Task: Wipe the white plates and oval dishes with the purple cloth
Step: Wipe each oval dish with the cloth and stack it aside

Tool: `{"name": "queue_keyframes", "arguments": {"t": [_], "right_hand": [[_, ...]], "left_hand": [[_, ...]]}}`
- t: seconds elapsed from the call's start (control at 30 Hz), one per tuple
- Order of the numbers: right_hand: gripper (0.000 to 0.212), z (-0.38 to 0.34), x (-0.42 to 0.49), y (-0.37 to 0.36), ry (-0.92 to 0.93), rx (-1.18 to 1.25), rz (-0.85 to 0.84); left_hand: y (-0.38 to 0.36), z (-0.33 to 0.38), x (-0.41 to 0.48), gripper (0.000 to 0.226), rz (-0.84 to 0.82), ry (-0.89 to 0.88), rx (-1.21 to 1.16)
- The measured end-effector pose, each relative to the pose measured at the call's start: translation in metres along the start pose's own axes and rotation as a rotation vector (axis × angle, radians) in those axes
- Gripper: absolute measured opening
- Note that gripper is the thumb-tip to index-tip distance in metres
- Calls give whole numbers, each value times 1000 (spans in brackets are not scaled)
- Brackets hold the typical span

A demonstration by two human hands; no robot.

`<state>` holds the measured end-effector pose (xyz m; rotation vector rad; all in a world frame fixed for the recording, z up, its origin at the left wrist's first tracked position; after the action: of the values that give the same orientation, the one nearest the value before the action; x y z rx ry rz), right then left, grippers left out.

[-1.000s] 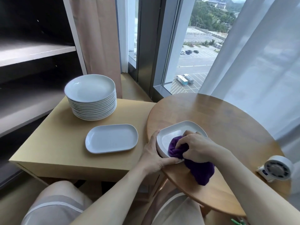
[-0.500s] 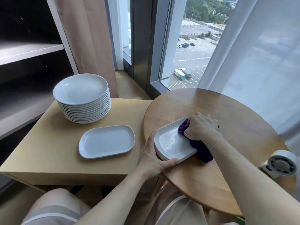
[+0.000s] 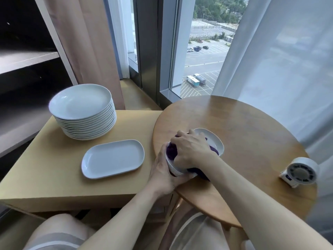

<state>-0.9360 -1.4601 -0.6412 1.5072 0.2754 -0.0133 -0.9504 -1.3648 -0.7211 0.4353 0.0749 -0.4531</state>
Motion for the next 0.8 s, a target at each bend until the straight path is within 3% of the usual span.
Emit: {"name": "queue_keyframes", "arguments": {"t": [0.13, 0.23, 0.43, 0.57, 0.7, 0.8], "right_hand": [[32, 3, -8, -9, -26, 334, -51], [30, 11, -15, -16, -26, 392, -104], [29, 32, -35, -23, -45, 349, -157], [25, 67, -46, -20, -173, 278, -150], [18, 107, -52, -9, -370, 88, -32], [26, 118, -42, -10, -413, 21, 57]], "left_hand": [[-2, -1, 2, 133, -51, 5, 55], [-3, -4, 3, 139, -86, 45, 57], [-1, -7, 2, 138, -65, 68, -2], [-3, -9, 1, 132, -51, 70, -4], [-6, -11, 7, 130, -60, 57, -44], [-5, -14, 8, 128, -51, 46, -75]]}}
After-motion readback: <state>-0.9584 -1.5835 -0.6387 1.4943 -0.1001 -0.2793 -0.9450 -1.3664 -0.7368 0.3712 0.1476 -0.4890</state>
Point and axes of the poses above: each hand's wrist, its own x-axis towards the middle knuckle, its own y-axis out of the back of the hand, z = x × y, the point moved 9 cm from there along x, towards the middle knuckle, and after that the axes turned 10 degrees about y, right-handed, at the moved point
